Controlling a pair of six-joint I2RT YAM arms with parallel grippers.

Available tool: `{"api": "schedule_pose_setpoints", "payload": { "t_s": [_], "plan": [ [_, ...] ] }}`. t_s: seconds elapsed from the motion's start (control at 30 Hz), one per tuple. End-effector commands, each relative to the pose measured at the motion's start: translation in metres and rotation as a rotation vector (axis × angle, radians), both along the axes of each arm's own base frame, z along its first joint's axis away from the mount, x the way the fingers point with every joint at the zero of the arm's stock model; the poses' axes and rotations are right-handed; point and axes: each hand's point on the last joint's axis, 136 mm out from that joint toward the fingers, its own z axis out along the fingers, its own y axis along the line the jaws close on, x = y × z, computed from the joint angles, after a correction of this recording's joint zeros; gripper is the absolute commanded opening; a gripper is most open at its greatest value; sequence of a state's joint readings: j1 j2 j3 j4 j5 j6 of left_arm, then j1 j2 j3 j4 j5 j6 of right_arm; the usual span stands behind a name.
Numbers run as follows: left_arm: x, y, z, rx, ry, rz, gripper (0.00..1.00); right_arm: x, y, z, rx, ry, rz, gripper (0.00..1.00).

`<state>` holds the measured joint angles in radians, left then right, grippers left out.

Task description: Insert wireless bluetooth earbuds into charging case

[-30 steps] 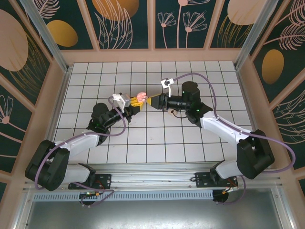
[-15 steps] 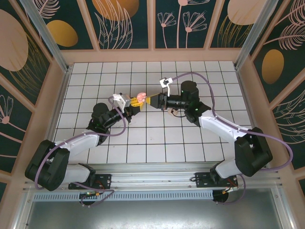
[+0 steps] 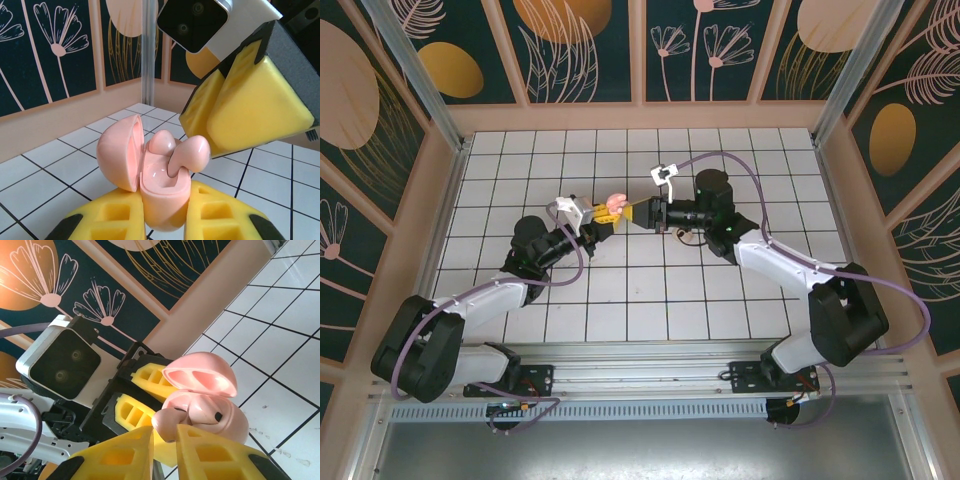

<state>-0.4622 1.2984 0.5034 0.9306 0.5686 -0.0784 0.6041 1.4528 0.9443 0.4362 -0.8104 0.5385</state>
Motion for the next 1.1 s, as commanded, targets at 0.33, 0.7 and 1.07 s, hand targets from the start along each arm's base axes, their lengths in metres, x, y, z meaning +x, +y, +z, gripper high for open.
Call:
{"api": "schedule_pose_setpoints", "payload": {
  "t_s": [0.33, 0.7, 1.07],
  "plan": [
    [-0.002, -0.002, 0.019, -0.012, -0.062, -0.019, 0.12, -0.003, 0.012, 0.021, 0.041, -0.053, 0.034, 0.16],
    [-0.003, -0.002, 0.020, -0.009, -0.067, -0.025, 0.12, 0.001, 0.017, 0.021, 0.021, -0.064, 0.017, 0.16],
    [-0.005, -0.005, 0.018, 0.009, -0.072, -0.047, 0.12, -0.002, 0.019, 0.027, 0.006, -0.112, 0.008, 0.22]
  ]
}}
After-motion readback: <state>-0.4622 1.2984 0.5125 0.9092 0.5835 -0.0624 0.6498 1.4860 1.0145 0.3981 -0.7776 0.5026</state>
